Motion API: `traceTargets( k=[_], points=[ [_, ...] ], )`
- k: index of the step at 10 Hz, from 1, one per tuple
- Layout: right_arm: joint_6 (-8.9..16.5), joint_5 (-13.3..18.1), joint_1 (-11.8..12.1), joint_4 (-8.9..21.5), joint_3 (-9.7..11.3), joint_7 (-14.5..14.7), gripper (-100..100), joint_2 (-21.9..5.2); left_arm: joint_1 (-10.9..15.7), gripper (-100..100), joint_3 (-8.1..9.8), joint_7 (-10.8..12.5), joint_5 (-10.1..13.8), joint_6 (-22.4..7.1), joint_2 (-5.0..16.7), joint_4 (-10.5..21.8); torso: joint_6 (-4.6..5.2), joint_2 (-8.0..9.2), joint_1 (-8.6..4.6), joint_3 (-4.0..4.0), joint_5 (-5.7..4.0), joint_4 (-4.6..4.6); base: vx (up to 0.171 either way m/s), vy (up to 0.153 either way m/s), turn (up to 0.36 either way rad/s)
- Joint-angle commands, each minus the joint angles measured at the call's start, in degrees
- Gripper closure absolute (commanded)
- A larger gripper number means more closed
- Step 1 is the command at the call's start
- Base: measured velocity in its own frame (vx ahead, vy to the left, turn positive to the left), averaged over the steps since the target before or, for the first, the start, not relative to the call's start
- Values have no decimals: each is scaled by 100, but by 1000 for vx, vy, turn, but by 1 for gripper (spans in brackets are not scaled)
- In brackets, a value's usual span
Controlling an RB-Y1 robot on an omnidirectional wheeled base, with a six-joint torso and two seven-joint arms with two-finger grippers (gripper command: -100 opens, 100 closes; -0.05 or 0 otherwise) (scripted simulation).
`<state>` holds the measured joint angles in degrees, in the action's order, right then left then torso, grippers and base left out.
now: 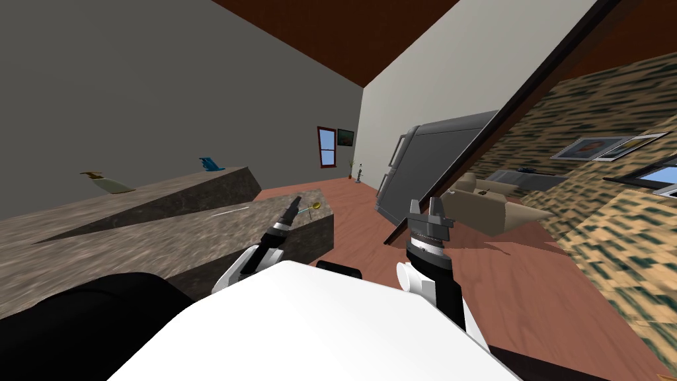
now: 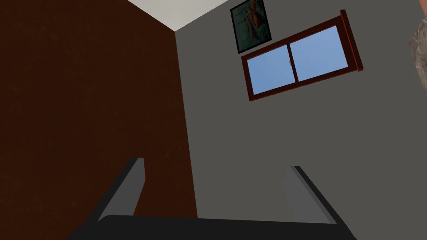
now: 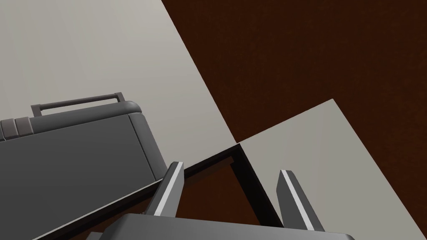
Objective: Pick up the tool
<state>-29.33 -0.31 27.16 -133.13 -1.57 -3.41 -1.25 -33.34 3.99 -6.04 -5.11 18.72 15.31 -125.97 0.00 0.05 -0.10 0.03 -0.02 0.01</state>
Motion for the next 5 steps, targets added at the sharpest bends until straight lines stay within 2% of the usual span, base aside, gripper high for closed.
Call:
traceTargets(
  k=[1,2,3,5],
  points=[
    [0,0,0,0,0,0,0,0,-105,-100,48,-119,53,-286,286,30,0,0,0,0,0,0,-13,-36,-1],
    [0,0,0,0,0,0,0,0,-150,-100,75,-193,83,-445,463,40,0,0,-1,0,0,0,-20,-45,-2],
    [0,0,0,0,0,0,0,0,-150,-100,75,-193,83,-517,478,40,0,2,-4,1,-1,0,-12,-29,2],
    [0,0,0,0,0,0,0,0,-244,-100,127,-342,146,-888,802,60,0,-1,2,-1,0,0,-5,-26,-5]
  ],
)
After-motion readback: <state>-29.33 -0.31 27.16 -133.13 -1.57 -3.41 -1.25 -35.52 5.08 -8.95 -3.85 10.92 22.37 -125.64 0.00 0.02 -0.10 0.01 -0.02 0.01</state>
